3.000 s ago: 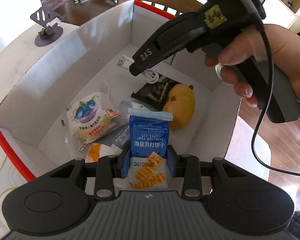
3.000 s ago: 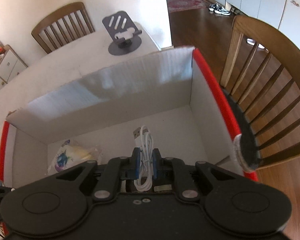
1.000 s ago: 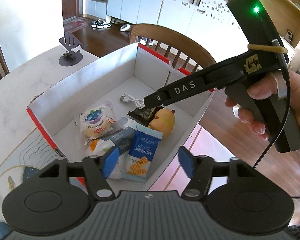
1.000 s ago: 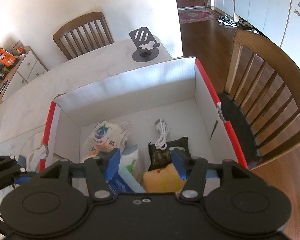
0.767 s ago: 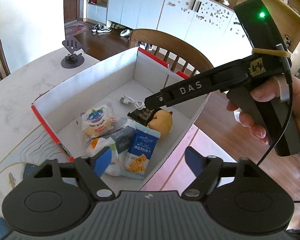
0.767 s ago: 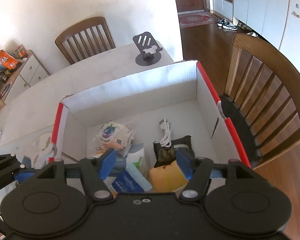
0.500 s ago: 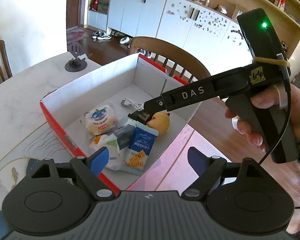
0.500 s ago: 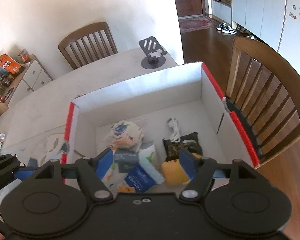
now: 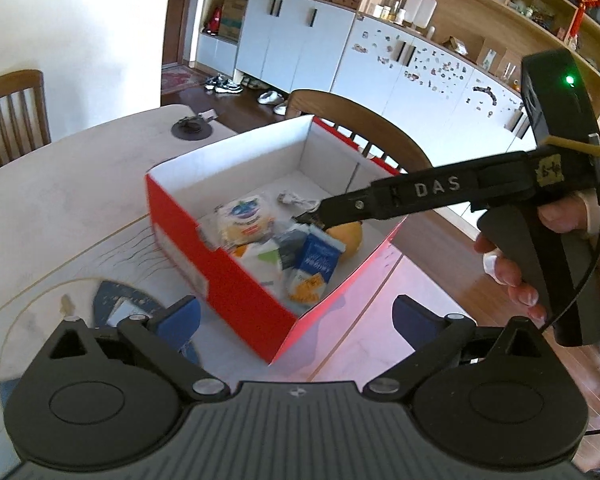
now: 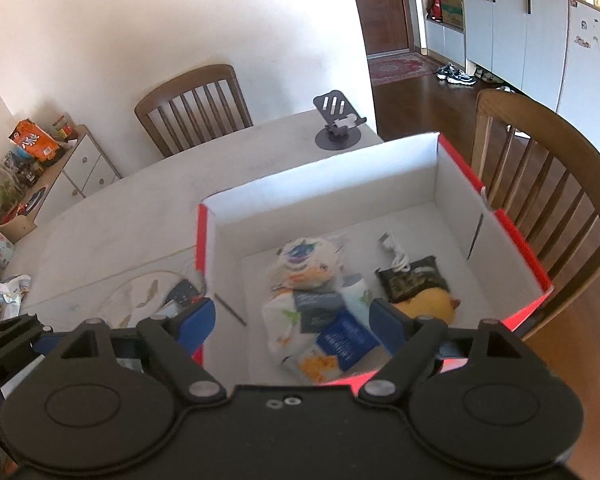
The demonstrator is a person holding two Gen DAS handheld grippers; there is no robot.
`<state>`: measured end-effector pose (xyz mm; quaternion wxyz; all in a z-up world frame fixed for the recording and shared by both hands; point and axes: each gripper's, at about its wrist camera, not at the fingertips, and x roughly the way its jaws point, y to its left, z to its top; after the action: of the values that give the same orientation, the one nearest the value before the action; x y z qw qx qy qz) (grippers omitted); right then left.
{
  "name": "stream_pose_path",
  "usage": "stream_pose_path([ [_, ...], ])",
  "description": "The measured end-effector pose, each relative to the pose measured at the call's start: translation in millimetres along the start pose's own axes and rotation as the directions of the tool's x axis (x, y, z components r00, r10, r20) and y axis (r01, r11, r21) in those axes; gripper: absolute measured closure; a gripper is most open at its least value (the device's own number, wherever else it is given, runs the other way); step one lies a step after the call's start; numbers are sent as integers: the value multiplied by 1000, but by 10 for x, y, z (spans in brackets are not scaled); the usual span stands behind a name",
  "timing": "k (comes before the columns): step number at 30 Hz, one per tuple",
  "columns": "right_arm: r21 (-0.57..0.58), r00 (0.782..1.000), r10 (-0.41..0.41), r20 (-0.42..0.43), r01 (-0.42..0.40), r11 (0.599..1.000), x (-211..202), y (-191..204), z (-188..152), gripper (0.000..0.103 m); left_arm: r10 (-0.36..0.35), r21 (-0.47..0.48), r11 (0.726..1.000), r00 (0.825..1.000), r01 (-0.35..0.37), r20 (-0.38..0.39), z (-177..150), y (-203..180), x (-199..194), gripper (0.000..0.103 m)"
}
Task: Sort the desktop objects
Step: 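Move both tools back over the remaining snacks on the turntable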
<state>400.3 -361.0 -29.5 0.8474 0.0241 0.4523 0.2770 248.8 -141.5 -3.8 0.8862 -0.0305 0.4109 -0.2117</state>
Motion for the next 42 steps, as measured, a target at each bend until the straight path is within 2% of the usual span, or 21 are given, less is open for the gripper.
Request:
stream_pose_path([
  [20,-18,1000,-14,2,14,1000,-63,728,-418,19,16,-55,998,999,-14,44,-418,465,-563,0],
  [42,-57,999,-1,-37,-1,998,58,1462,-902,19,99,-60,994,993,-95,72,-905,1005,-1068,0],
])
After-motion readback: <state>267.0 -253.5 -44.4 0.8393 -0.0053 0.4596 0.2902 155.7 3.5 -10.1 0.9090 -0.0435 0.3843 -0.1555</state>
